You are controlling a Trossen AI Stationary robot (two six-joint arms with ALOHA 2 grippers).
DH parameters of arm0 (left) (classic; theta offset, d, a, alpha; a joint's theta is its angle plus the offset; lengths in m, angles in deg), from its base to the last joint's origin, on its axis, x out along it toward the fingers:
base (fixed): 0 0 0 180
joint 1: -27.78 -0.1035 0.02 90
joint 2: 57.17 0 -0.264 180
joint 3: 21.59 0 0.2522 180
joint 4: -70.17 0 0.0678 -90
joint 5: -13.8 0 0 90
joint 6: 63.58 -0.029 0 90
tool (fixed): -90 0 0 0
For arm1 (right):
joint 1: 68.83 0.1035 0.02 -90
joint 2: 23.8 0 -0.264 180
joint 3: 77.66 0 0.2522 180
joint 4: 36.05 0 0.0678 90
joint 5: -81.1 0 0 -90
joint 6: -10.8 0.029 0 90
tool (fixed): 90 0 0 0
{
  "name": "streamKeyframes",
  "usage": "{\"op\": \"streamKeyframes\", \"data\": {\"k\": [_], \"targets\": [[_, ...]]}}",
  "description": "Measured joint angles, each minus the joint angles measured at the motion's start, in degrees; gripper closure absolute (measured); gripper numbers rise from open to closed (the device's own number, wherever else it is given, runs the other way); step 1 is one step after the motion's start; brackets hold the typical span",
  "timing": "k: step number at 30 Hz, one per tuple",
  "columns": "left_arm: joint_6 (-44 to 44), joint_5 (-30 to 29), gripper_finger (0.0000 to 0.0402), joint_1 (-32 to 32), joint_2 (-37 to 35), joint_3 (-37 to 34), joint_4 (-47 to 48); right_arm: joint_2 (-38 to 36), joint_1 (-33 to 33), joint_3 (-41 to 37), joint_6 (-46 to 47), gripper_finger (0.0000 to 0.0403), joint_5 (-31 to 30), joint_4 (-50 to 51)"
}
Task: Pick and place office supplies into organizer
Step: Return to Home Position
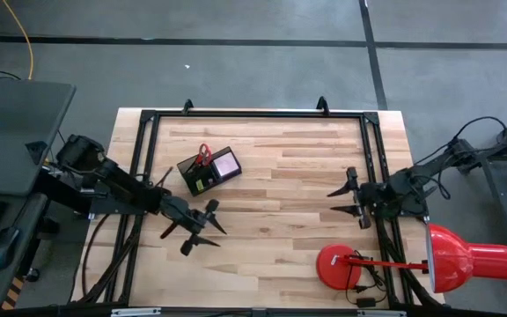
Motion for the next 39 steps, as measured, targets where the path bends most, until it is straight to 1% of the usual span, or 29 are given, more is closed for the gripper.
{"op": "streamKeyframes", "data": {"k": [3,8,9,11,13,16,20,23,26,31,35,39], "targets": [[-1.17,0.30,0.0211,0.05,-3.76,-2.30,0.22,-6.02,0.02,0.35,0.18,0.0233,0.43,2.44],[-1.47,-2.46,0.0211,-0.03,-10.30,-5.84,0.17,-15.49,0.02,0.51,-0.39,0.0233,-0.37,10.06],[-1.47,-2.47,0.0211,-0.03,-11.54,-6.47,0.08,-15.40,0.02,0.98,-0.17,0.0233,-0.66,10.76],[-1.57,-2.76,0.0211,-0.03,-14.26,-8.02,0.13,-15.02,0.02,2.47,0.41,0.0233,-1.36,15.61],[-1.62,-3.24,0.0211,-0.03,-16.83,-9.51,0.13,-15.06,0.02,3.50,1.28,0.0233,-3.95,15.95],[-1.58,-2.84,0.0211,-1.62,-20.60,-11.50,-0.21,-15.35,0.00,4.64,0.96,0.0233,-4.12,17.54],[-1.54,-1.39,0.0211,-4.96,-25.09,-14.21,0.04,-15.37,0.00,5.85,0.01,0.0233,-3.11,16.80],[-1.01,-0.10,0.0211,-7.28,-28.17,-15.59,0.88,-15.40,0.00,6.22,-1.93,0.0233,-2.46,12.26],[-0.54,1.11,0.0211,-9.35,-31.13,-16.09,4.12,-15.37,0.00,6.58,-3.64,0.0233,-1.73,12.67],[-0.36,1.21,0.0211,-12.46,-36.67,-16.06,9.83,-15.38,0.00,9.71,-3.68,0.0233,-4.41,16.29],[-0.39,1.21,0.0211,-14.54,-43.03,-16.04,14.17,-15.38,0.00,12.71,-4.64,0.0233,-4.54,17.73],[-0.49,0.68,0.0211,-17.09,-50.77,-16.02,21.96,-15.38,0.00,13.46,-5.06,0.0233,-5.76,19.12]]}}
